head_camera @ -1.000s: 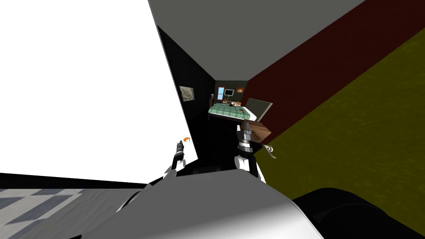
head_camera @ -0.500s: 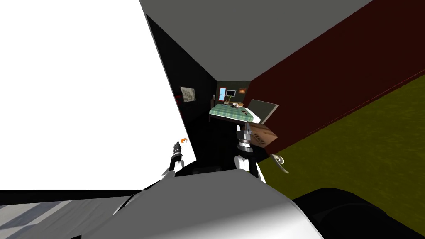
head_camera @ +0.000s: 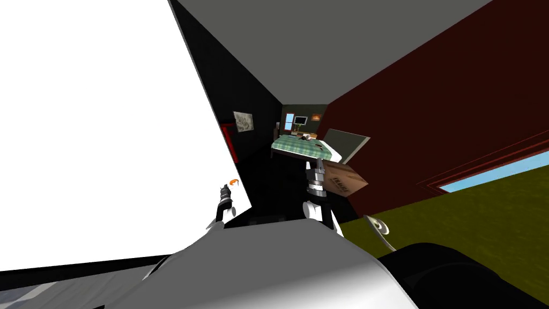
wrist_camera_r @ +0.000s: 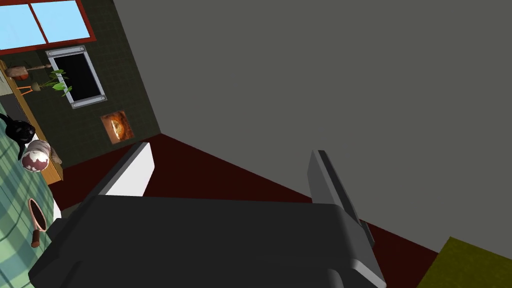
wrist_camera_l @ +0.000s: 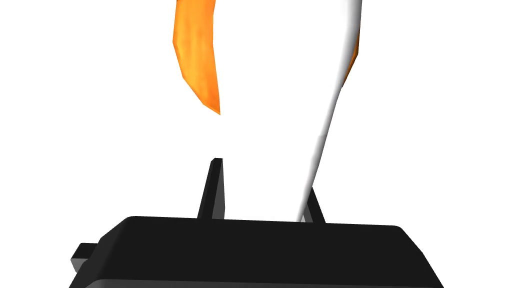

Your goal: Push the door open

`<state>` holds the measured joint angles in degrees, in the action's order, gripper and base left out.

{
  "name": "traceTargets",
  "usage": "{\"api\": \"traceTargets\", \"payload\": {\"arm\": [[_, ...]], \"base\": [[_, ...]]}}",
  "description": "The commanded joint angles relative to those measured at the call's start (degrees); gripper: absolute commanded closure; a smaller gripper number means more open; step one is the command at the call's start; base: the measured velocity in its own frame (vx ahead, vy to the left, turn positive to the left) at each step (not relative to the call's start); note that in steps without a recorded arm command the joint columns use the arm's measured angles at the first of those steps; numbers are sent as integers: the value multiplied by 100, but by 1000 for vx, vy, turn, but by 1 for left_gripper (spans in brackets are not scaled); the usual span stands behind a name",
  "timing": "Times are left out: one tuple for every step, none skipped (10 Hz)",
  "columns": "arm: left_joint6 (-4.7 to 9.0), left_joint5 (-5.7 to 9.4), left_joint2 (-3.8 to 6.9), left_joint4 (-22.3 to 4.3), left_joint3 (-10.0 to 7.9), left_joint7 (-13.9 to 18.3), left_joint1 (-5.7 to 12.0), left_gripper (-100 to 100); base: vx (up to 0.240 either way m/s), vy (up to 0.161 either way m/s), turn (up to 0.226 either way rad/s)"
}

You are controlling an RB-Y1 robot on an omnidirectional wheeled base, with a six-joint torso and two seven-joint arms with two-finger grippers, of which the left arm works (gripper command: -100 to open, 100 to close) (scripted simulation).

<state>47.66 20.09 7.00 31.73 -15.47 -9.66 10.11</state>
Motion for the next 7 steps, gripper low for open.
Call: {"api": "traceTargets", "payload": {"arm": [[22,55,11,-44,-77,-30,44,100],[25,81,16,-47,-114,-44,42,100],[27,104,21,-50,-149,-57,40,100],[30,131,27,-53,-188,-72,38,100],[32,148,30,-56,-212,-82,37,100],[47,155,81,-108,-236,-68,0,100],[73,231,121,-115,-338,-105,-1,100]], "base": [[179,-59,62],[180,-23,55],[187,-48,40],[203,-39,59],[174,-24,37],[67,4,44],[122,29,43]]}}
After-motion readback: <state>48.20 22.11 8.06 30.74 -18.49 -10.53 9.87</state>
